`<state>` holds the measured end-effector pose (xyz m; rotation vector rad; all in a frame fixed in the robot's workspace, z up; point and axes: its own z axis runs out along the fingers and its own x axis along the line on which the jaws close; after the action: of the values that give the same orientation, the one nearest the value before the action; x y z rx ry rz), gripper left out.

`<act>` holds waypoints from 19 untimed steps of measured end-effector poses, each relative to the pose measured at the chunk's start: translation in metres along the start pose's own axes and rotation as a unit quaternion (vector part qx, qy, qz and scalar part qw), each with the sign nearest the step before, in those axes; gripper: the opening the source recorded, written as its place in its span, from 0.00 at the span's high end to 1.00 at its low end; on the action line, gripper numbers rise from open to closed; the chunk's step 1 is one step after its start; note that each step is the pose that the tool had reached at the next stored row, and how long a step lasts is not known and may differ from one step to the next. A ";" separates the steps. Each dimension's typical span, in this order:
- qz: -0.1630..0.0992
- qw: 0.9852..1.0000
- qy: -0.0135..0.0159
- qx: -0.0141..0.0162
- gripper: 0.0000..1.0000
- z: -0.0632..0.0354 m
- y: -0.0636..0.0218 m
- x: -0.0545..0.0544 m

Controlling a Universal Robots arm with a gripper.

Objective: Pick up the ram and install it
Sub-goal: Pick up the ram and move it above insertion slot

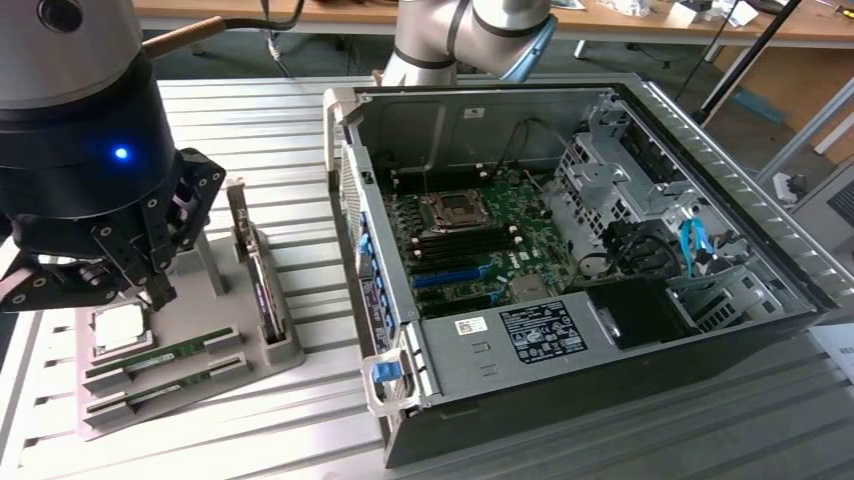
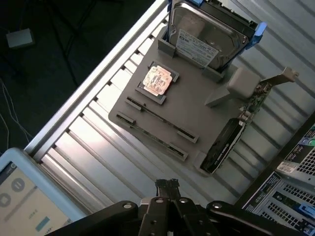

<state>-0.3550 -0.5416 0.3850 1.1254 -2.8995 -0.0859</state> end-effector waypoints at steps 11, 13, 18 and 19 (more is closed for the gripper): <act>-0.072 0.997 0.005 0.001 0.89 0.0007 -0.0001 0.000; -0.088 0.996 0.006 0.001 0.89 0.0009 -0.0001 0.000; -0.125 0.992 0.008 0.001 0.89 0.0012 -0.0002 0.000; -0.131 0.991 0.008 0.001 0.89 0.0013 -0.0002 0.000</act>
<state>-0.3550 -0.5417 0.3836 1.4937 -2.7203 -0.0788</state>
